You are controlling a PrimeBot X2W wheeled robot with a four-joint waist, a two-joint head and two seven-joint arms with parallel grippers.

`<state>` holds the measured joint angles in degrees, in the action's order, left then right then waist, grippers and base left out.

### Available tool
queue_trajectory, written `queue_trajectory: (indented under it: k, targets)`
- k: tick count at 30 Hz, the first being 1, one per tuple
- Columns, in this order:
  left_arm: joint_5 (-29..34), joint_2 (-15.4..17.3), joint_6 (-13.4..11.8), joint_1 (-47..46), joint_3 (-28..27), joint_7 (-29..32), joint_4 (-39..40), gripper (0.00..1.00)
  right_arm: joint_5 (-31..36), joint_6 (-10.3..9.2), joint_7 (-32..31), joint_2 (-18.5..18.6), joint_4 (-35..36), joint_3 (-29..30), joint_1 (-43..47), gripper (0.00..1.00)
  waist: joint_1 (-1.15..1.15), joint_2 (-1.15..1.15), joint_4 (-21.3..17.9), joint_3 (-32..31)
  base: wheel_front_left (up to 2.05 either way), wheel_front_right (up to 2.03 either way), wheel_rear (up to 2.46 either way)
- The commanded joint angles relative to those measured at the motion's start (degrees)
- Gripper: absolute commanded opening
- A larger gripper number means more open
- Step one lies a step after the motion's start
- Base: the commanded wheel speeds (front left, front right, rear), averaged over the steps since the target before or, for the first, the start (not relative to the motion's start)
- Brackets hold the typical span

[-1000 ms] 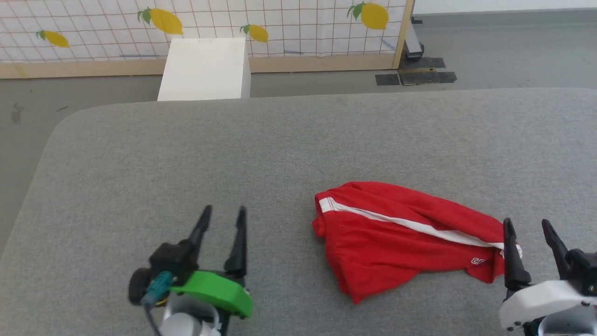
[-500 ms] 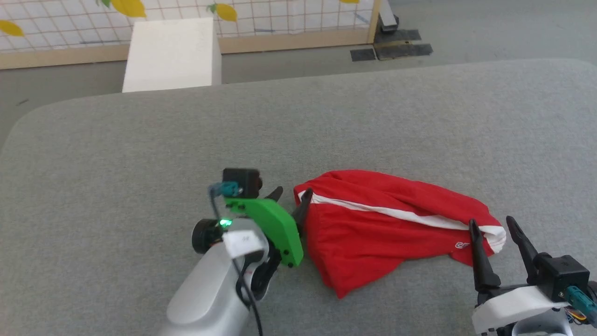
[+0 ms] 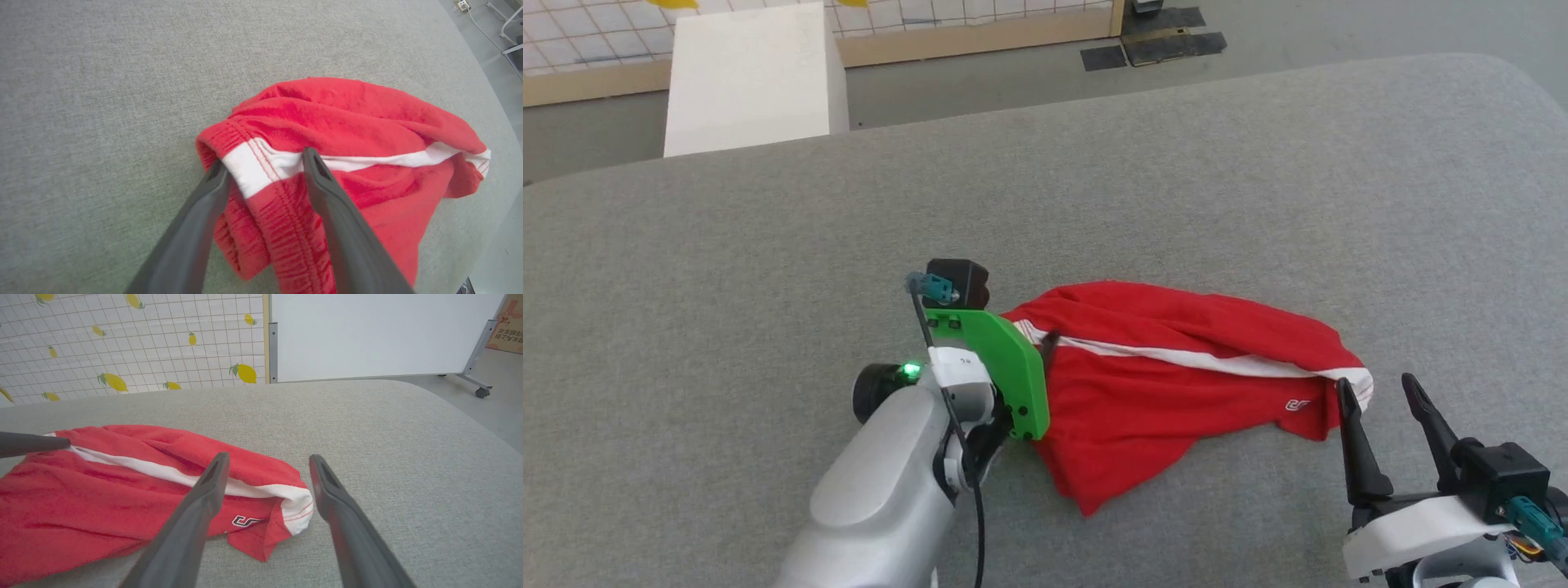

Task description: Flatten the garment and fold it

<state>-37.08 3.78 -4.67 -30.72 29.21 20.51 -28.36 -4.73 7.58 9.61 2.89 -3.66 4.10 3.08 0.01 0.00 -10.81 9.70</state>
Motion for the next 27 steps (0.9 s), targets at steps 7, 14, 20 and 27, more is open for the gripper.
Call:
queue_trajectory:
  k: [7, 14, 20, 27]
  targets:
    - [1.45, 2.01, -1.05, 1.27, 0.21, -2.46, 2.65, 0.0, -0.29, -0.09, 0.18, -0.02, -0.17, 0.43, -0.88, 1.0, -0.01, 0.0, 0.85, -1.0, 0.0, 0.0, 0.0]
    - [0.68, 5.32, -3.95, 9.66, -2.49, -6.31, 9.47, 0.0, -0.29, -0.09, -0.04, -0.02, 1.05, 0.95, -0.54, 1.0, -0.01, 0.0, 2.73, -2.25, 0.0, 0.0, 0.0]
    - [-0.18, 8.94, -7.15, 18.58, -4.65, -6.78, 17.88, 0.0, -0.08, -0.09, -1.42, -0.02, 1.74, 0.71, 0.01, 1.0, -0.01, 0.0, 5.16, -2.56, 0.0, 0.0, 0.0]
    - [-1.03, 9.57, -8.56, 22.12, -5.08, -6.36, 23.42, 0.0, 0.87, -0.09, -11.82, -0.02, -1.49, -3.28, -1.85, 1.0, -0.01, 0.0, 7.96, -1.67, 0.0, 0.0, 0.0]
